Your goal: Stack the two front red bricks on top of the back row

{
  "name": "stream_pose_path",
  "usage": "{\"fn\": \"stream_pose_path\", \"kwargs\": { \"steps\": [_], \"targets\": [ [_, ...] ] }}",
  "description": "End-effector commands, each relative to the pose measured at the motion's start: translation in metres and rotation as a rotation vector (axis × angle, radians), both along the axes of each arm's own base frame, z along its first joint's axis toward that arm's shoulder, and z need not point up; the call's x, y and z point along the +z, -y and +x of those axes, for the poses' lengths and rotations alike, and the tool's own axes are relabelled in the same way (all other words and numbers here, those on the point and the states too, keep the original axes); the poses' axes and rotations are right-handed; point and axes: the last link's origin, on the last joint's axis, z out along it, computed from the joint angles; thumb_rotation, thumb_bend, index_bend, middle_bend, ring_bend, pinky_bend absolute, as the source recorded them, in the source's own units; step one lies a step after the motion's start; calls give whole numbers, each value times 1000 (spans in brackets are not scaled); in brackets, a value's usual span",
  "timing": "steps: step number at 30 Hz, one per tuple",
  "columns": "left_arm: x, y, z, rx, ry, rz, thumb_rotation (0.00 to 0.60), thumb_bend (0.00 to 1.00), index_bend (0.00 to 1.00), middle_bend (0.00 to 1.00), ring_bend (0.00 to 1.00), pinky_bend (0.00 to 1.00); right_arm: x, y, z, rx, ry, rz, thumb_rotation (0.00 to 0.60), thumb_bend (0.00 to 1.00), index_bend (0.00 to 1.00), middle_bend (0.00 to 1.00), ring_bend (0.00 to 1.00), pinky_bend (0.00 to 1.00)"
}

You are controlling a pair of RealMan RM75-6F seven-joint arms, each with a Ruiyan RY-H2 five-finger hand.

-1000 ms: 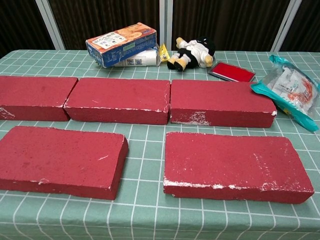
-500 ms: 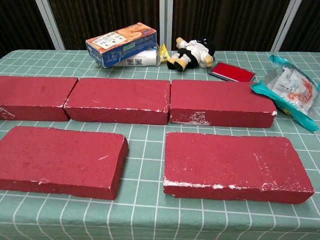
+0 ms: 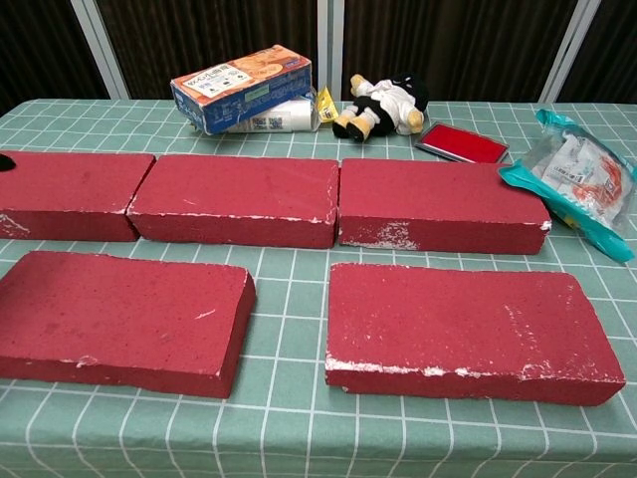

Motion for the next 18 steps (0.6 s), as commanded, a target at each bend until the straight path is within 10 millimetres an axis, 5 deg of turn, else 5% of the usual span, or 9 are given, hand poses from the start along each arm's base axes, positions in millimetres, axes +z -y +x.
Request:
{"fn": "stream_pose_path", "kwargs": {
  "steps": [1,18],
  "targets": [
    [-17,-4,15,-37,19,-58,600,0,43,0,0,0,0,0,0,0,0,0,600,0,0,0,0,0],
    [-75,-31,56,-86,7,-239,600,0,35,0,0,0,-1,0,-7,-16,0,8,600,0,0,0,0,0]
  ]
}}
